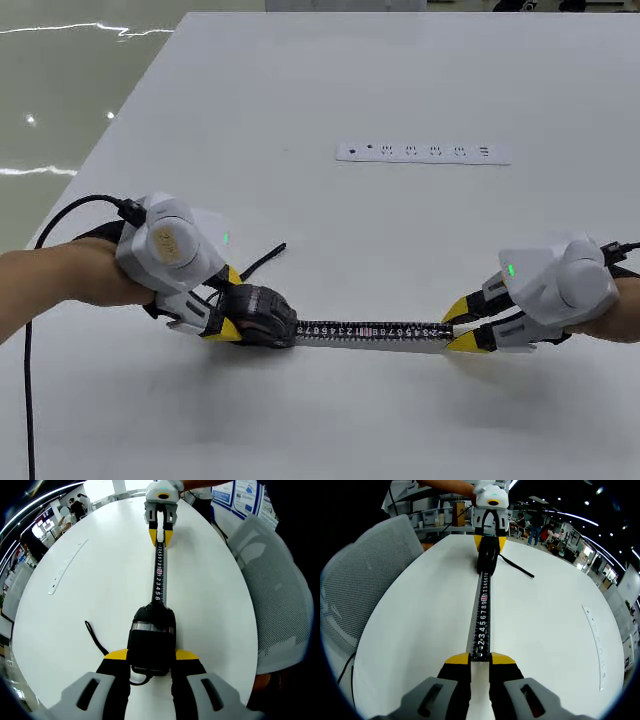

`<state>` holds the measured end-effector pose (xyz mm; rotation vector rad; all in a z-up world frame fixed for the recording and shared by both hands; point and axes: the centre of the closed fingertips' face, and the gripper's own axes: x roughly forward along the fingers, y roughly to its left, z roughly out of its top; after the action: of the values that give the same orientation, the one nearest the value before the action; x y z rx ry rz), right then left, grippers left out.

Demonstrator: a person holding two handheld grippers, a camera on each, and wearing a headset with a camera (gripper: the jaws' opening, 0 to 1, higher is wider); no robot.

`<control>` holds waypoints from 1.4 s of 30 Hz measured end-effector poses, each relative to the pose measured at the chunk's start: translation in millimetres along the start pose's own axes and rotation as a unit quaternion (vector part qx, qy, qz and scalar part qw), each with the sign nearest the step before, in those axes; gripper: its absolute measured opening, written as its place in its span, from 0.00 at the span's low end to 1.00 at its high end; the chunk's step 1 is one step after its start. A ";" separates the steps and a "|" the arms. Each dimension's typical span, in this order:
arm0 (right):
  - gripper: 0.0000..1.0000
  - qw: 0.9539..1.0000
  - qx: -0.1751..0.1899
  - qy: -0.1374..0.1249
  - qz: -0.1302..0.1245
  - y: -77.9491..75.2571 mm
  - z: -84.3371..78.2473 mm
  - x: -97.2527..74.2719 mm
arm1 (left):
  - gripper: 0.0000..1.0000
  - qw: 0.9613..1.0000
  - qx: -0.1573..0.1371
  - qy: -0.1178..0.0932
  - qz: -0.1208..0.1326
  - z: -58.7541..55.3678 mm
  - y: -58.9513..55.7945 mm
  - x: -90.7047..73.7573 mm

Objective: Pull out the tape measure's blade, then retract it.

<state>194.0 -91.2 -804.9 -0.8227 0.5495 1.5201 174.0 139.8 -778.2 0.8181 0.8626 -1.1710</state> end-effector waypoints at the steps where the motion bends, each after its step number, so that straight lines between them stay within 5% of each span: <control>1: 0.11 1.000 -0.001 0.000 0.000 0.7 0.6 -0.5 | 0.26 1.000 0.000 0.000 0.000 0.2 -0.1 0.0; 42: 0.11 1.000 0.003 0.006 -0.004 3.8 -11.0 -9.8 | 0.26 1.000 0.003 0.004 0.000 0.5 -1.5 0.1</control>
<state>192.1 -106.3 -804.8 -0.8288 0.5575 1.5069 172.7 139.0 -778.2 0.8286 0.8665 -1.1703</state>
